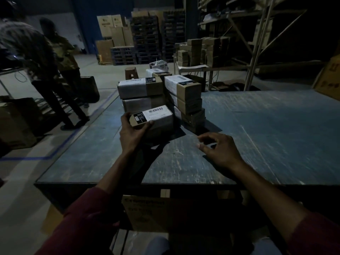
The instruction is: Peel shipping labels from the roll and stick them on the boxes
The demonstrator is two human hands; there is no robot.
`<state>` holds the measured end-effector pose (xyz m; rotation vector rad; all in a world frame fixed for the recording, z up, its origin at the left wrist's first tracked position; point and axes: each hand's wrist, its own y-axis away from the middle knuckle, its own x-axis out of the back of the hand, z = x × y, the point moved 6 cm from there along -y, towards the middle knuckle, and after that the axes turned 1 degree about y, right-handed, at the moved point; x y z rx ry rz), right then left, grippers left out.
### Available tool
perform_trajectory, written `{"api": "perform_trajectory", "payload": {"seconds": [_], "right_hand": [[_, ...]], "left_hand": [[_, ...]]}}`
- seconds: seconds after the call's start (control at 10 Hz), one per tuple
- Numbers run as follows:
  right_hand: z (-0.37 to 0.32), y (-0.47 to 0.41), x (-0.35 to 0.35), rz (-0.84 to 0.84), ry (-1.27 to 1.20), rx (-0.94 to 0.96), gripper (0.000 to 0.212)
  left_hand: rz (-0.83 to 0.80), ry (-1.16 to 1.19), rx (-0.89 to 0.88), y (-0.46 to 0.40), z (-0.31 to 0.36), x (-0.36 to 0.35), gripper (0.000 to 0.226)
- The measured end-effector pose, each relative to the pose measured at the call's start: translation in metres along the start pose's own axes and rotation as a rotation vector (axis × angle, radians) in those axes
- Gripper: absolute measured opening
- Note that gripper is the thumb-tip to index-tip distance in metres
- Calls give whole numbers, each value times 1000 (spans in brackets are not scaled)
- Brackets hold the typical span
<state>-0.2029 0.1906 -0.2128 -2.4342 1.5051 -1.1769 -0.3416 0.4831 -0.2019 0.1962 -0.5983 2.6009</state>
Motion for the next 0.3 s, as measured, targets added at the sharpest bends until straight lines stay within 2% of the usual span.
{"api": "perform_trajectory", "payload": {"seconds": [0.2, 0.3], "right_hand": [[8, 3, 4, 44, 24, -2, 17], [14, 4, 8, 62, 41, -20, 21]], "left_hand": [[7, -62, 127, -15, 4, -4, 130], [151, -162, 50, -1, 14, 1, 140]]}}
